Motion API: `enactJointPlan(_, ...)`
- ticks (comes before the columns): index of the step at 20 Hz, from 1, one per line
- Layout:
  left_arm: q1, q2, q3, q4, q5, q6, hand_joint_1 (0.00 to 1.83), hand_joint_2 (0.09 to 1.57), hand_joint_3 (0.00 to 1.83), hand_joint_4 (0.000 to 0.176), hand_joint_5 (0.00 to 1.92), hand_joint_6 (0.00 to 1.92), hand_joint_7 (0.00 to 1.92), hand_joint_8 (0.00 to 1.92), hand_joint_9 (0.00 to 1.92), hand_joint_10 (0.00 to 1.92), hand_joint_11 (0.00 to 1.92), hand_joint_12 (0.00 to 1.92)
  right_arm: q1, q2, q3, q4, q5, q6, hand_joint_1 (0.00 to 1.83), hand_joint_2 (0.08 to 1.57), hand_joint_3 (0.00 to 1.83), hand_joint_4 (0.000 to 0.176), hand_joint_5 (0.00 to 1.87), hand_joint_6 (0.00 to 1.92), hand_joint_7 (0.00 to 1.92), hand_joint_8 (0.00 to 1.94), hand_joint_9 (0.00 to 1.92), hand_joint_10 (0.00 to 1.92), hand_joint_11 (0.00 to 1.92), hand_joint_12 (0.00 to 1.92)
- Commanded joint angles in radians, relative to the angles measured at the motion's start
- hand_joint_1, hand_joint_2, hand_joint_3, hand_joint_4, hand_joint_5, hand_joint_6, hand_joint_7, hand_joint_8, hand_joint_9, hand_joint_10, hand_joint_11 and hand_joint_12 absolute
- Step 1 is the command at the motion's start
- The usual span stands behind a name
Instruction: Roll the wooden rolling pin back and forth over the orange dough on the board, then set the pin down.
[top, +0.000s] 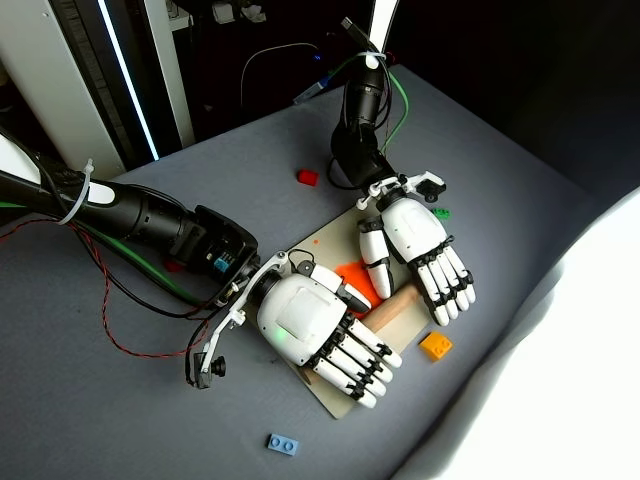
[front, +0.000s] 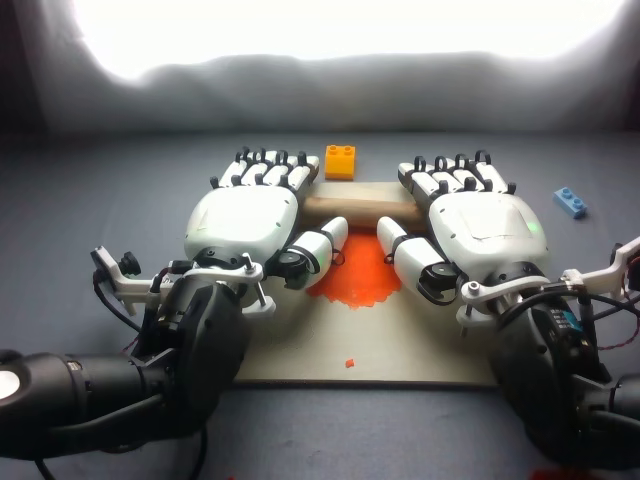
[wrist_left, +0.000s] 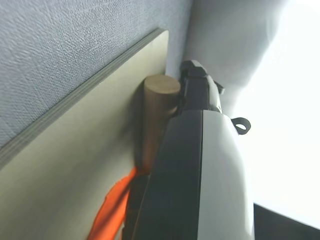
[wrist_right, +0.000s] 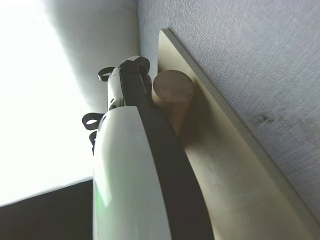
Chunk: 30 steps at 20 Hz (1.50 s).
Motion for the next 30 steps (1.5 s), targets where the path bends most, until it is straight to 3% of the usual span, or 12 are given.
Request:
enactJointPlan(1,0.009,0.006,-0.006,0.043,-0.079,-0.010,0.00,1.48,0.00,0.000,0.15,0.00,0.19,0.00,0.13,0.00,0.00,0.17,-0.007,0.006,-0.006,-0.050,0.089,0.004,0.00,1.48,0.00,0.000,0.30,0.02,0.32,0.00,0.25,0.01,0.00,0.55)
enactJointPlan(4,0.017,0.010,-0.019,0.047,-0.082,-0.015,0.00,1.48,0.00,0.000,0.15,0.00,0.18,0.00,0.12,0.00,0.00,0.16,-0.009,0.007,-0.013,-0.050,0.100,0.003,0.00,1.48,0.00,0.000,0.30,0.01,0.32,0.00,0.24,0.00,0.00,0.40)
enactJointPlan(7,0.022,0.012,-0.027,0.047,-0.083,-0.014,0.00,1.48,0.00,0.000,0.12,0.00,0.16,0.00,0.10,0.00,0.00,0.12,-0.015,0.008,-0.022,-0.050,0.112,0.005,0.00,1.48,0.00,0.000,0.30,0.01,0.34,0.00,0.26,0.01,0.00,0.55)
enactJointPlan(15,0.028,0.032,-0.060,0.047,-0.078,0.004,0.00,1.48,0.00,0.000,0.12,0.01,0.15,0.00,0.09,0.00,0.00,0.18,-0.029,0.014,-0.044,-0.051,0.122,0.003,0.00,1.48,0.00,0.000,0.27,0.00,0.30,0.00,0.23,0.00,0.00,0.49)
enactJointPlan(20,0.033,0.044,-0.078,0.057,-0.096,-0.004,0.00,1.48,0.00,0.000,0.10,0.00,0.12,0.00,0.08,0.00,0.00,0.04,-0.034,0.017,-0.054,-0.051,0.128,-0.005,0.00,1.48,0.00,0.000,0.27,0.00,0.29,0.00,0.23,0.00,0.00,0.44)
enactJointPlan(25,0.045,0.052,-0.099,0.075,-0.141,-0.015,0.00,1.48,0.00,0.000,0.13,0.01,0.16,0.01,0.10,0.01,0.03,0.01,-0.041,0.021,-0.063,-0.051,0.133,-0.012,0.00,1.48,0.00,0.000,0.28,0.01,0.30,0.00,0.23,0.00,0.00,0.46)
enactJointPlan(28,0.054,0.052,-0.108,0.077,-0.162,-0.017,0.00,1.48,0.00,0.000,0.11,0.00,0.15,0.00,0.09,0.01,0.04,0.02,-0.045,0.023,-0.070,-0.051,0.139,-0.014,0.00,1.48,0.00,0.000,0.30,0.01,0.32,0.01,0.26,0.01,0.00,0.60)
enactJointPlan(30,0.061,0.052,-0.111,0.084,-0.186,-0.018,0.00,1.48,0.00,0.000,0.12,0.00,0.16,0.01,0.10,0.01,0.06,0.04,-0.050,0.026,-0.082,-0.051,0.144,-0.016,0.00,1.48,0.00,0.000,0.31,0.02,0.32,0.00,0.24,0.00,0.00,0.54)
